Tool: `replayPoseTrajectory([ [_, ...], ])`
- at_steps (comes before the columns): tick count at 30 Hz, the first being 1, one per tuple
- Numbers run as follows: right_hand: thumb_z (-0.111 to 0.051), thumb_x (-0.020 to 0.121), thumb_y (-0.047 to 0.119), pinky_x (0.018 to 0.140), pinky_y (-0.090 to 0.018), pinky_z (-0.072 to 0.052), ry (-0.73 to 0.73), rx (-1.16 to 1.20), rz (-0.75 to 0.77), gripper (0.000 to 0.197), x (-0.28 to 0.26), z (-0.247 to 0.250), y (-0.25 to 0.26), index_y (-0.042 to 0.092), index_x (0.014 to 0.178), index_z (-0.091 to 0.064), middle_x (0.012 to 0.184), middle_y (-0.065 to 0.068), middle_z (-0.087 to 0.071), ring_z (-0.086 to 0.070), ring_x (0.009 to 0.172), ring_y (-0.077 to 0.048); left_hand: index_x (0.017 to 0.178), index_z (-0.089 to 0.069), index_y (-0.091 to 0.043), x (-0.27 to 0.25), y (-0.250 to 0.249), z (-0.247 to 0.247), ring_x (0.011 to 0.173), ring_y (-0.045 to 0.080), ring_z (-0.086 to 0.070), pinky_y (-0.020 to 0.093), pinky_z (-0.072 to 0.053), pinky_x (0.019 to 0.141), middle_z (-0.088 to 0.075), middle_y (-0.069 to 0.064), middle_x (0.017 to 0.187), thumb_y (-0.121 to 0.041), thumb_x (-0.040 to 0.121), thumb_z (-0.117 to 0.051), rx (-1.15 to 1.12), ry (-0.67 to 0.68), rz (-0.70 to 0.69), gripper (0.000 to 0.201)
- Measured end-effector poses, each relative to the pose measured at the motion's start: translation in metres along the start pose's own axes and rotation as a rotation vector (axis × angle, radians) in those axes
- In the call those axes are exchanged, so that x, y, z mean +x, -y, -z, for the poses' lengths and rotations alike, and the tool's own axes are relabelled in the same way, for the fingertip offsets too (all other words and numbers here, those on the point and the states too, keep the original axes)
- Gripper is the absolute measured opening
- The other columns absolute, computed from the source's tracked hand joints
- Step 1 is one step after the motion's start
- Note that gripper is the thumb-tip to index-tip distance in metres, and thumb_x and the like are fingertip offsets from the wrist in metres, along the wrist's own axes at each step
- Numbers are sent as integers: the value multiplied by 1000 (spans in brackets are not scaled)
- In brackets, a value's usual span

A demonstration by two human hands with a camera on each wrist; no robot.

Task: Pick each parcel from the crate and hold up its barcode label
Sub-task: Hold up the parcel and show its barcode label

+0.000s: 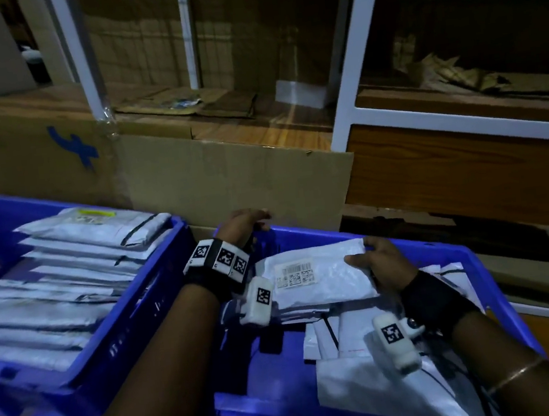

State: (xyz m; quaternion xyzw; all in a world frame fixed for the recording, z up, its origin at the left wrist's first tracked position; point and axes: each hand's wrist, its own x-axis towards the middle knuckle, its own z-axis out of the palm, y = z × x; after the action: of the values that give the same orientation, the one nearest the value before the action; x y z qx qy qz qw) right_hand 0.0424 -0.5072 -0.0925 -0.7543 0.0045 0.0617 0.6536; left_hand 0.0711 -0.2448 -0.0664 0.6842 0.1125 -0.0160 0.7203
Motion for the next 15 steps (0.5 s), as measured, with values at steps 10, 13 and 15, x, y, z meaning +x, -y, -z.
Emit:
replayPoseTrajectory([
  [10,-82,78,23,59,-31,-38,-64,-563,31,33,33,-37,-21,1,85,-58,71,-6,-53,-52,66,-19,95,-67,-8,-3,2,-6,23,8,-30,9,-22,32,-55,-6,38,-17,92,-58,13,-35,30,13],
  [13,-83,75,36,58,-32,-27,-50,-730,68,42,34,-39,-25,7,69,-52,65,-5,-43,-45,63,-18,101,-67,-7,-7,-1,-7,23,7,-32,10,-23,30,-55,-6,38,-16,93,-57,29,-29,26,16],
  [15,-82,76,37,52,-32,-24,-50,-779,79,53,30,-40,-21,17,58,-37,56,1,-34,-39,54,-14,103,-65,-5,-10,-3,-7,22,5,-35,10,-22,29,-54,-6,36,-14,94,-55,21,-26,18,16],
])
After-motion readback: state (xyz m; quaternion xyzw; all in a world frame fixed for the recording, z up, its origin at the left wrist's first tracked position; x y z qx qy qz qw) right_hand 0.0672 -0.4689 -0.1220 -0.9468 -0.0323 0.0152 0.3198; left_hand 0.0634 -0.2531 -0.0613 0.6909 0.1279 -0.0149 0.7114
